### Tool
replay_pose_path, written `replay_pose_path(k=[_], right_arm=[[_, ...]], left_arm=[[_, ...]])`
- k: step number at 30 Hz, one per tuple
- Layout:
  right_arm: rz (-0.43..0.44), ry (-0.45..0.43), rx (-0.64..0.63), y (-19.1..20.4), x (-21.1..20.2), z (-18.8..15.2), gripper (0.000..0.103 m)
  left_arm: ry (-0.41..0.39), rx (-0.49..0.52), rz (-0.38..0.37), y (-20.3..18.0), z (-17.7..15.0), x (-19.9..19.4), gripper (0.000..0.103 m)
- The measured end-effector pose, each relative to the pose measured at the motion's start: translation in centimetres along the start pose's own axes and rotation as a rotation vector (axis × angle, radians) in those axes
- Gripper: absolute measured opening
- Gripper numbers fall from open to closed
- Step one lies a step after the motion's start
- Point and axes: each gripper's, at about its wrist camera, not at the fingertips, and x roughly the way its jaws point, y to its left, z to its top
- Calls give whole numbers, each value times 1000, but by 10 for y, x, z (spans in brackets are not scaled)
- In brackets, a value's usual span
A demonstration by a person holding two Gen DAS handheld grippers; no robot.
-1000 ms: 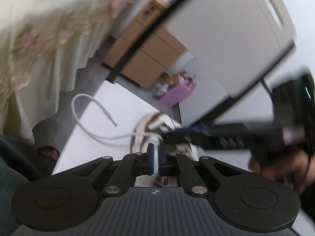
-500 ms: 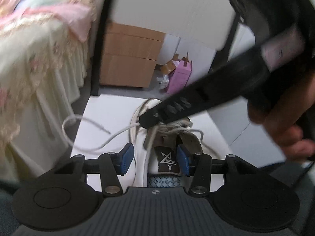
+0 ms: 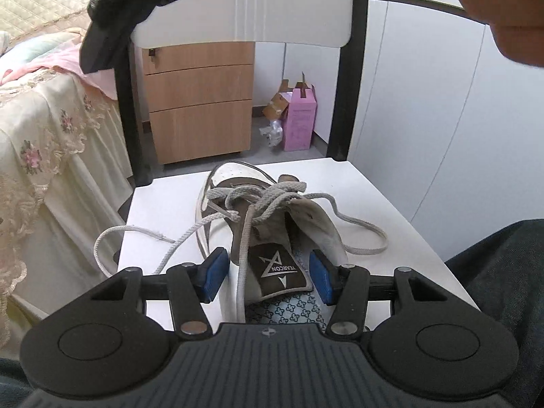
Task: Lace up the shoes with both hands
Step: 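Grasp the lace knot with the left tool while the right tool pulls the lace end upward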
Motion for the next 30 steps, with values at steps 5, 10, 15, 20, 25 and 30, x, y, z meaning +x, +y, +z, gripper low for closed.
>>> replay_pose_path(k=[5, 10, 15, 20, 25, 30], right_arm=[[-34, 186, -77, -9, 25, -22, 5], [-76, 272, -76, -25, 43, -49, 5], [-73, 283, -97, -25, 51, -55, 13], [-38, 263, -139, -17, 50, -52, 39], [-39, 284, -169, -13, 57, -59, 30], [-93, 273, -180, -13, 62, -67, 3]], left_arm=[[-11, -35, 39, 2, 4, -5, 56], [-2, -57, 52, 9, 6, 1, 43], [2, -31, 94, 6, 6, 7, 36], [7, -28, 94, 6, 4, 9, 36], [6, -12, 104, 4, 3, 10, 36], [2, 5, 108, 3, 1, 12, 36]])
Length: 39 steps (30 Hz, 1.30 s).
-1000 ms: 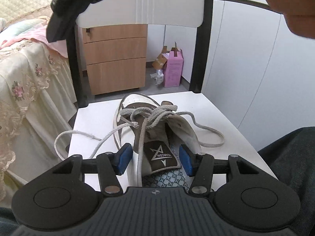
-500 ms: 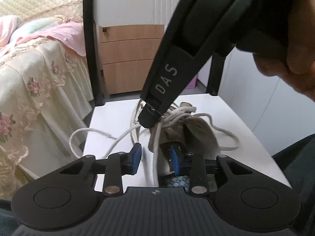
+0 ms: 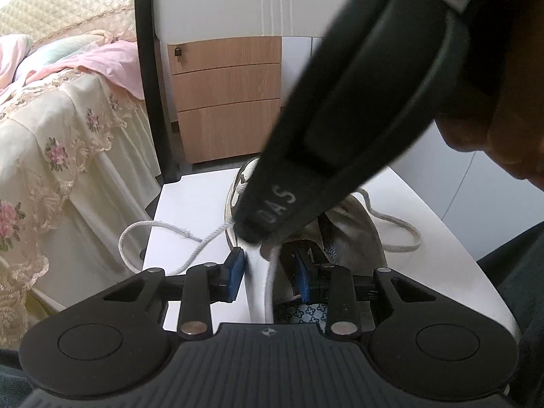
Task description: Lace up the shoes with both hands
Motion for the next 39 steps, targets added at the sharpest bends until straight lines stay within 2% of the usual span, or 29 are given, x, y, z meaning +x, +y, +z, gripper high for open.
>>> replay_pose_path(k=[5, 9, 20, 25, 35, 39], right_arm=[[-29, -124, 85, 0, -18, -1, 2], [-4, -248, 117, 7, -46, 7, 3], [17, -532, 164, 5, -154, 61, 3], [15, -660, 144, 9, -200, 87, 3], [30, -822, 80, 20, -257, 132, 3], [47, -822, 88, 23, -260, 136, 3]], left_arm=[[-10, 42, -5, -4, 1, 2, 36], [-11, 58, -14, -8, 1, 1, 36], [-16, 71, -10, -9, -1, -1, 36], [-18, 77, -12, -7, -1, 0, 36], [-24, 98, -30, -6, -1, 3, 36], [-20, 80, -34, -4, 0, 3, 36]])
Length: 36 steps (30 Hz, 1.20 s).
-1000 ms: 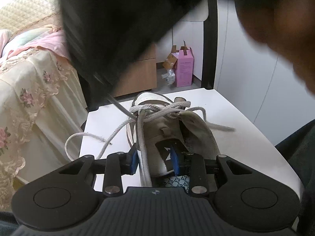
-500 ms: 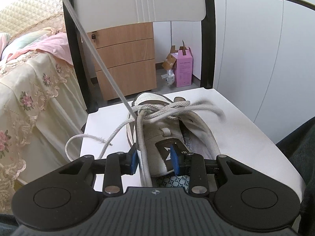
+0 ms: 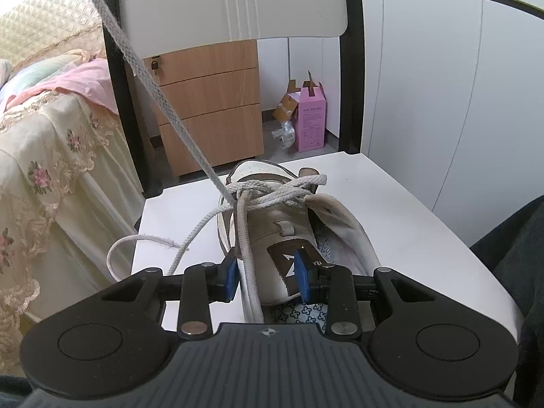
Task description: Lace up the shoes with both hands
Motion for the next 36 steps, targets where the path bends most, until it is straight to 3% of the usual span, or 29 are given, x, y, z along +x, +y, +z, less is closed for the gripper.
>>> replay_pose_path(k=[4, 8, 11, 13, 14, 15, 25, 29, 36], right_arm=[[-16, 32, 18, -1, 3, -6, 3], [-70, 118, 11, -4, 10, -22, 4], [-46, 170, 12, -4, 12, -33, 7], [-56, 186, 6, -4, 10, -38, 30], [-54, 183, 5, -4, 6, -41, 48], [-48, 184, 8, -4, 3, -43, 50], [-115, 219, 92, -24, -46, -90, 50], [-184, 209, 220, -49, -74, -129, 50], [-353, 225, 411, -80, -102, -227, 49]], left_arm=[[0, -8, 1, 0, 0, -1, 37], [3, -14, 7, -1, 1, -1, 37], [2, -22, 5, -1, 1, -2, 37], [0, -23, 6, -1, 0, -2, 38], [-1, -22, 7, -1, 0, -2, 38], [-2, -20, 9, -2, 0, -2, 38], [-7, -27, 14, -2, -1, -4, 38], [-10, -34, 18, -3, -2, -4, 38], [-26, -36, 24, -3, -5, -7, 40]])
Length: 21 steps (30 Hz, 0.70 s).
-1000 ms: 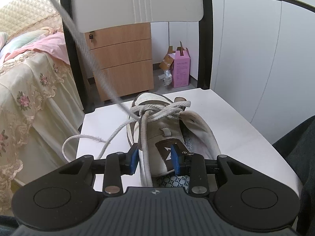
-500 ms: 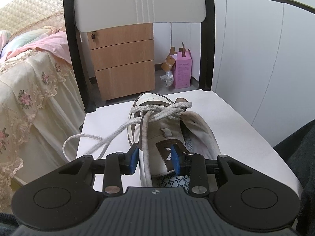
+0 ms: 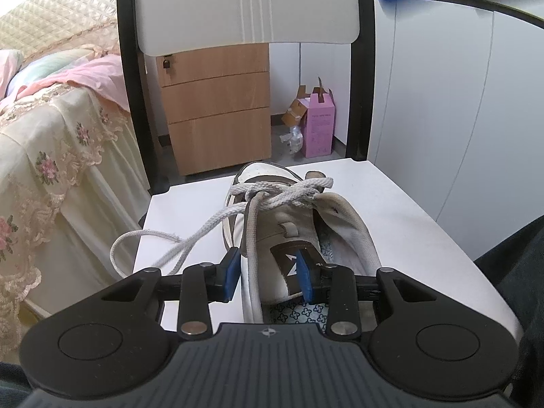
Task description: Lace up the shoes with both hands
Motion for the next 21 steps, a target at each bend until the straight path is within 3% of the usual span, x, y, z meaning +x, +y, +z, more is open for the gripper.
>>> replay_pose_path(k=[2, 12, 21], right_arm=[[-47, 17, 49, -13, 5, -22, 48], [-24, 61, 240, -37, 26, -93, 49], [-35, 47, 264, -40, 33, -108, 49]], left_arm=[[-8, 3, 8, -2, -2, -1, 40], [-37, -47, 3, 2, -6, -4, 40], [-43, -101, -16, 7, -7, -9, 40]])
